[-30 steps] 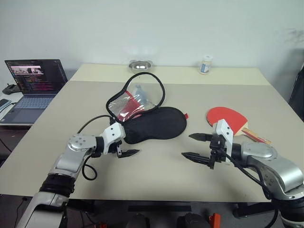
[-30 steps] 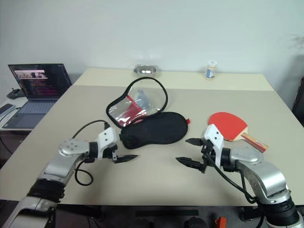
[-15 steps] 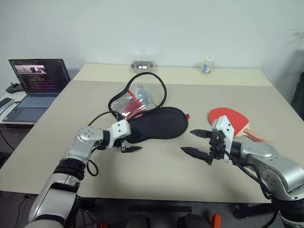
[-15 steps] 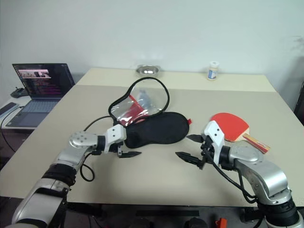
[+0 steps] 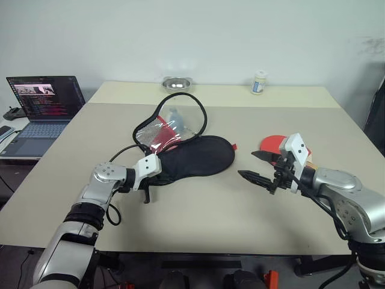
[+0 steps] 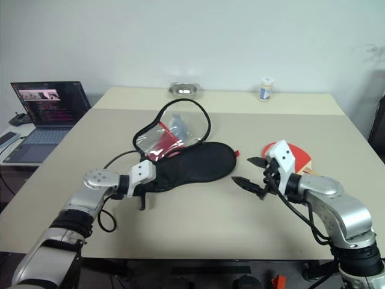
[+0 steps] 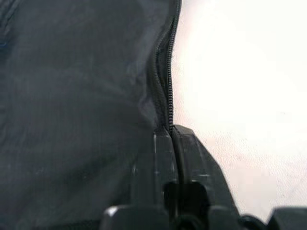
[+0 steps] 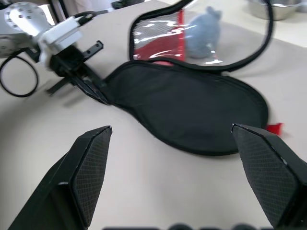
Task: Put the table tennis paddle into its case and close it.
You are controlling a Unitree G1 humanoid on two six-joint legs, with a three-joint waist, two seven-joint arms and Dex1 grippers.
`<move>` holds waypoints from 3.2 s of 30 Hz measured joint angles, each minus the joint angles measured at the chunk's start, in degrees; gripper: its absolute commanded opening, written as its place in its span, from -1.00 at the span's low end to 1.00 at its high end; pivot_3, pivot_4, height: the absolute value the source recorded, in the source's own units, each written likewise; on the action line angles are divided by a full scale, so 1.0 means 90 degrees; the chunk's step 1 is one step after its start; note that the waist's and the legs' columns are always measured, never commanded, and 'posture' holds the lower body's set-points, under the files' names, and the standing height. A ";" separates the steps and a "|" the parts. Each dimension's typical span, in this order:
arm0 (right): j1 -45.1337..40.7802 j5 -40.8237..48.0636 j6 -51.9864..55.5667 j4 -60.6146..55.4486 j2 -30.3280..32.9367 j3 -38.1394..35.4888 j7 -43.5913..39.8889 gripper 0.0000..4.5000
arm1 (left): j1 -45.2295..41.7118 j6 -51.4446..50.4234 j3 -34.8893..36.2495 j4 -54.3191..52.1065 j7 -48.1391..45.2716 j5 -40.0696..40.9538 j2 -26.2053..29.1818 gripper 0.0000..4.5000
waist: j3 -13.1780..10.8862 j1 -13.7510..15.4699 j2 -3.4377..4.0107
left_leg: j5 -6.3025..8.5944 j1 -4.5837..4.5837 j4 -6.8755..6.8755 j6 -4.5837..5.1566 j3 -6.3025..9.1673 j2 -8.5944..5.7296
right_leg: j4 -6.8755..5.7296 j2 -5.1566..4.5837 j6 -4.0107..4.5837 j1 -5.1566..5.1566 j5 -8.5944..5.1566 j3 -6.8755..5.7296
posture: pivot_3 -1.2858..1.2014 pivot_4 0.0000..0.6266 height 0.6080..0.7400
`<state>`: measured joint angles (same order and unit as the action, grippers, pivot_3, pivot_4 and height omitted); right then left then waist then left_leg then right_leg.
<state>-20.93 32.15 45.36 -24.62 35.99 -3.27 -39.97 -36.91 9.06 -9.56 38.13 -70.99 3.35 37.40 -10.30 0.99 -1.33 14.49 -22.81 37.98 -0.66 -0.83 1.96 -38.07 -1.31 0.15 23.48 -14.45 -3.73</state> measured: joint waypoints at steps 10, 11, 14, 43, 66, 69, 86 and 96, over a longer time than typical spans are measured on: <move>0.0003 -0.0004 -0.0018 0.0273 0.0563 -0.0213 -0.0273 0.95 | 0.1090 -0.5017 0.0092 -0.3866 0.0487 0.1861 -0.0630 -0.99 | -0.0009 -0.0022 -0.0005 | 0.0002 -0.0014 0.0006 -0.0003 -0.0014 0.0027 | 0.0012 -0.0007 -0.0001 0.0005 0.0000 0.0017 | 0.03 -0.52 1.00; 0.0007 -0.0004 -0.0023 0.0279 0.0603 -0.0243 -0.0294 0.95 | 0.1080 -0.5272 0.0072 -0.4030 0.0627 0.1913 -0.0718 -0.99 | -0.0009 -0.0024 -0.0005 | 0.0002 -0.0012 0.0006 -0.0003 -0.0014 0.0030 | 0.0011 -0.0004 -0.0001 0.0005 0.0000 0.0017 | 0.03 -0.52 1.00; 0.0029 -0.0006 -0.0066 0.0368 0.0803 -0.0303 -0.0411 0.95 | 0.0831 -0.5862 0.0065 -0.4118 0.1244 0.1981 -0.1232 -0.99 | -0.0009 -0.0022 -0.0005 | 0.0001 -0.0008 0.0005 -0.0002 -0.0006 0.0036 | 0.0006 0.0007 -0.0001 0.0004 0.0000 0.0011 | 0.03 -0.52 1.00; 0.0131 0.0192 0.1907 0.0180 -0.1083 0.0550 0.1675 0.95 | 0.1471 -0.3972 0.1034 -0.4644 -0.0150 0.2287 0.0891 0.23 | -0.0015 -0.0106 0.0003 | 0.0002 -0.0008 -0.0005 -0.0004 -0.0020 0.0065 | 0.0006 0.0026 0.0037 0.0018 -0.0003 0.0018 | 0.03 -0.52 1.00; -0.1144 -0.0788 0.1735 0.2218 -0.3047 0.1583 0.2328 0.20 | 0.1383 -0.3895 0.1098 -0.4501 0.0022 0.2281 0.0942 0.25 | -0.0014 -0.0146 0.0001 | 0.0002 -0.0011 -0.0011 -0.0003 -0.0086 0.0081 | -0.0057 0.0035 0.0055 0.0085 -0.0002 0.0093 | 0.03 -0.52 1.00; -0.1145 -0.0836 0.1743 0.2219 -0.2738 0.1584 0.2117 -0.29 | 0.1386 -0.3895 0.1095 -0.4503 0.0045 0.2281 0.0939 0.25 | -0.0014 -0.0146 0.0001 | 0.0002 -0.0009 -0.0004 -0.0003 -0.0099 0.0072 | -0.0059 0.0035 0.0050 0.0085 0.0001 0.0102 | 0.03 -0.52 1.00; -0.2569 -0.1087 0.1401 0.3998 -0.0405 0.1826 -0.0390 -0.98 | 0.1621 -0.4019 0.0871 -0.4864 0.0182 0.2289 0.0839 0.25 | -0.0017 -0.0144 -0.0003 | 0.0002 -0.0007 -0.0008 -0.0003 -0.0114 0.0072 | -0.0057 0.0039 0.0048 0.0093 0.0002 0.0118 | 0.03 -0.52 1.00; -0.3174 -0.1755 0.0682 0.5285 -0.0510 0.2012 -0.0883 -0.80 | 0.1718 -0.4031 0.0848 -0.4975 0.0191 0.2307 0.0838 0.25 | -0.0019 -0.0145 -0.0004 | 0.0002 -0.0010 -0.0010 -0.0003 -0.0117 0.0078 | -0.0058 0.0040 0.0049 0.0100 0.0002 0.0125 | 0.03 -0.52 1.00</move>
<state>-49.50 16.35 51.50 22.94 31.40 14.84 -47.92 -21.45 -27.23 -1.92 -6.65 -69.27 24.12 44.95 -10.48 -0.31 -1.37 14.51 -22.89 37.90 -0.68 -1.88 2.65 -38.59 -0.95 0.59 24.37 -14.43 -2.60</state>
